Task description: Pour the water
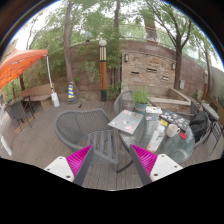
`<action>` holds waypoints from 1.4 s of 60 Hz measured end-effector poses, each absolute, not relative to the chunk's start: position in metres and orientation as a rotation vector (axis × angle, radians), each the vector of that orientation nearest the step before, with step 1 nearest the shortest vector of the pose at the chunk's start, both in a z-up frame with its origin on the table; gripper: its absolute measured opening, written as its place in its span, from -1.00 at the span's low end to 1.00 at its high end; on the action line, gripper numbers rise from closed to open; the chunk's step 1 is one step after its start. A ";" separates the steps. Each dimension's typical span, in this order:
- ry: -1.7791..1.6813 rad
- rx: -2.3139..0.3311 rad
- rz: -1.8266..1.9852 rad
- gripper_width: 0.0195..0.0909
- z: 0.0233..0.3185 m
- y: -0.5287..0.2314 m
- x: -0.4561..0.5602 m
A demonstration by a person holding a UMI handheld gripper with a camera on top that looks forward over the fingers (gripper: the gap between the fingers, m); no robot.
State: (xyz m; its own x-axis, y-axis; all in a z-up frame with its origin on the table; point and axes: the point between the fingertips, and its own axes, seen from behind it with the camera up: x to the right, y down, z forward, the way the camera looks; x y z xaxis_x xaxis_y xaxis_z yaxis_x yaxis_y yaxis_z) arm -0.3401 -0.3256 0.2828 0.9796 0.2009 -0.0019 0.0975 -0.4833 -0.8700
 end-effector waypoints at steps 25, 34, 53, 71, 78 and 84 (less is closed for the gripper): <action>-0.183 -2.007 0.065 0.75 0.284 -0.318 -0.362; -0.143 -1.943 0.036 0.75 0.264 -0.298 -0.325; -0.005 -1.910 -0.064 0.74 0.152 -0.177 -0.153; -0.090 -1.815 -0.068 0.75 0.084 -0.068 -0.117; -0.090 -1.722 -0.048 0.74 0.092 -0.041 -0.116; -0.111 -1.704 -0.041 0.26 0.085 -0.024 -0.117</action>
